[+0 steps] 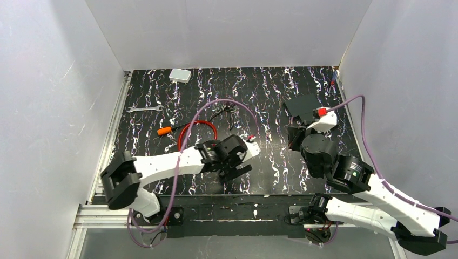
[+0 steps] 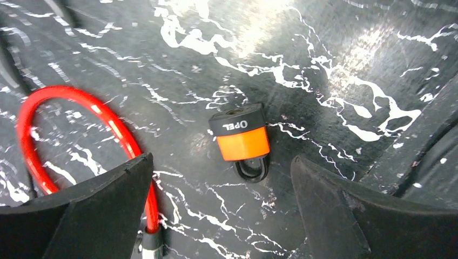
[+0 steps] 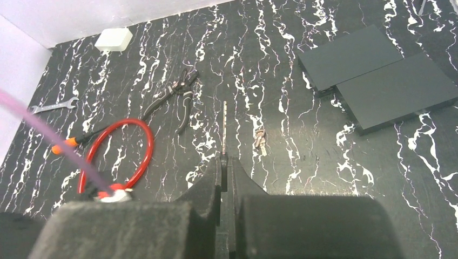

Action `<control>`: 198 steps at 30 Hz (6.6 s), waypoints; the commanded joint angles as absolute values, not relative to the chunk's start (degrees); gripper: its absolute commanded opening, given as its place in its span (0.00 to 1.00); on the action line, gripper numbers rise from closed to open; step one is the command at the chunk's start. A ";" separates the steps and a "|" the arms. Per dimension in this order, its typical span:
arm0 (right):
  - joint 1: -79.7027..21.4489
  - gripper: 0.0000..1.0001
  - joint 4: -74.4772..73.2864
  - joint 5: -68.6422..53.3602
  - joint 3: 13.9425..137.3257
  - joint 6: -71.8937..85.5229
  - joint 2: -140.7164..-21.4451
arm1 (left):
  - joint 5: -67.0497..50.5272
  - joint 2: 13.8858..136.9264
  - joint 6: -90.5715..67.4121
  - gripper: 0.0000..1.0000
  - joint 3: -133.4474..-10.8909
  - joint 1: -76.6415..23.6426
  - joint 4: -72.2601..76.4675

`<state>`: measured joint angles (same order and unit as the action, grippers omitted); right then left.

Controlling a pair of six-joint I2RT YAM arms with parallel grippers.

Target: Unlock with the key

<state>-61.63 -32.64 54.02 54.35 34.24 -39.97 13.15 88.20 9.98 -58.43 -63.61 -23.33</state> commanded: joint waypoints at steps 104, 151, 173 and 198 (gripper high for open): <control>-53.00 0.01 -19.90 28.70 41.51 30.46 -49.09 | 23.04 88.86 -89.36 0.93 -66.34 -59.56 -57.41; -53.05 0.01 -25.05 27.77 39.86 31.82 -42.75 | 20.57 107.84 -94.13 0.52 -70.33 -58.63 -44.08; -53.05 0.01 -18.02 13.84 36.45 30.50 -35.59 | 22.77 84.78 -78.73 0.00 -51.88 -58.62 -26.97; -54.25 0.01 2.03 -7.00 30.51 48.16 -44.77 | 14.54 60.68 -78.52 0.00 -44.47 -51.21 -16.21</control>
